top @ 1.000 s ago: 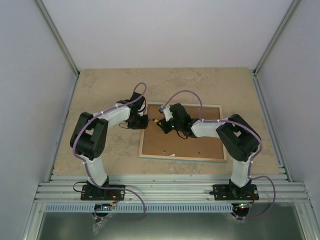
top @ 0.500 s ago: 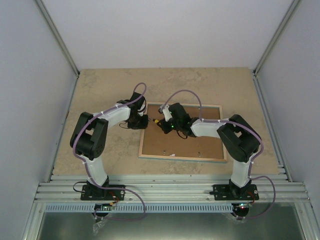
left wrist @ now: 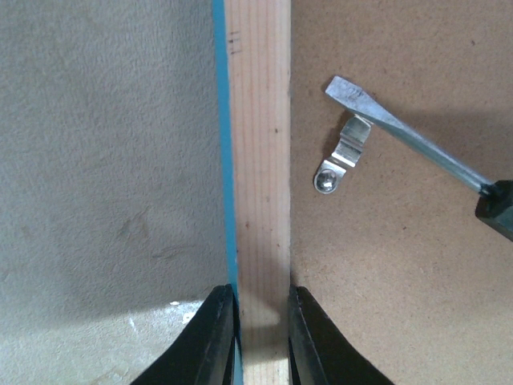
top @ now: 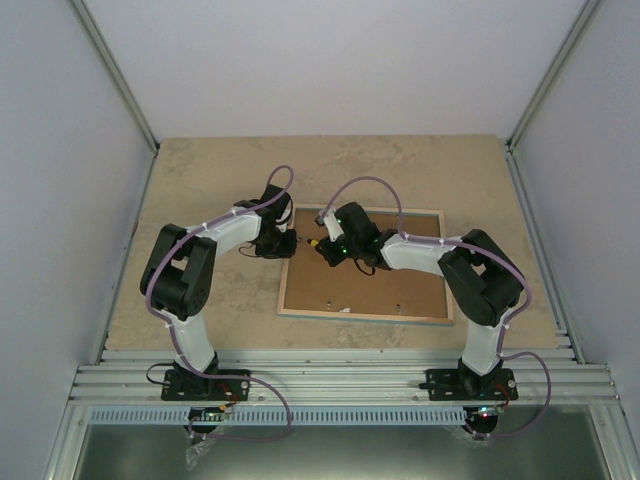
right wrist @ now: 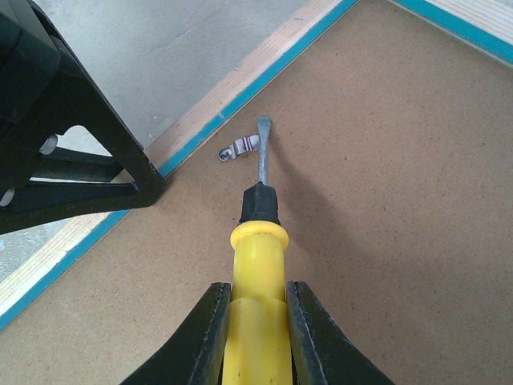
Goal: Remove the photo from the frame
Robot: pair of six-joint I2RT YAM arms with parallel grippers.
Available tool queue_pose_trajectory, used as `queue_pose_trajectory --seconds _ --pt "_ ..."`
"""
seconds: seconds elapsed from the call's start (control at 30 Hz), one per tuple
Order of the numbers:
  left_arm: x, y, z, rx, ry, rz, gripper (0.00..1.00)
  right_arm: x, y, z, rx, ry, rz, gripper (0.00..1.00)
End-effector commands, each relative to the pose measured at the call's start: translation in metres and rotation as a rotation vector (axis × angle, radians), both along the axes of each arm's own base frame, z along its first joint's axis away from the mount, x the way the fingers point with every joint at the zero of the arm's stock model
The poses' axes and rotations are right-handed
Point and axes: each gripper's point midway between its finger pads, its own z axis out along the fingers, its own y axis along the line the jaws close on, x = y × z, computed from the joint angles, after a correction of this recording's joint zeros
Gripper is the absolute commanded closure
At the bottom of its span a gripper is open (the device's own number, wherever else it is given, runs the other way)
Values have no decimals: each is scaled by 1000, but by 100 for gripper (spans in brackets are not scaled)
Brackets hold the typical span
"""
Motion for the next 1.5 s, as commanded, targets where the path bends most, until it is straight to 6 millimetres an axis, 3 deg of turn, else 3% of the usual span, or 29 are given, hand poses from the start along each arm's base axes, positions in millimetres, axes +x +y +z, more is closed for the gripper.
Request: queue_pose_trajectory --seconds 0.0,1.13,1.47 --pt "-20 5 -10 35 85 -12 100 -18 -10 -15 -77 77 26 100" --pt "-19 10 -13 61 86 -2 100 -38 -9 -2 -90 140 86 100" --pt "-18 12 -12 65 80 5 100 -26 -19 22 -47 42 5 100"
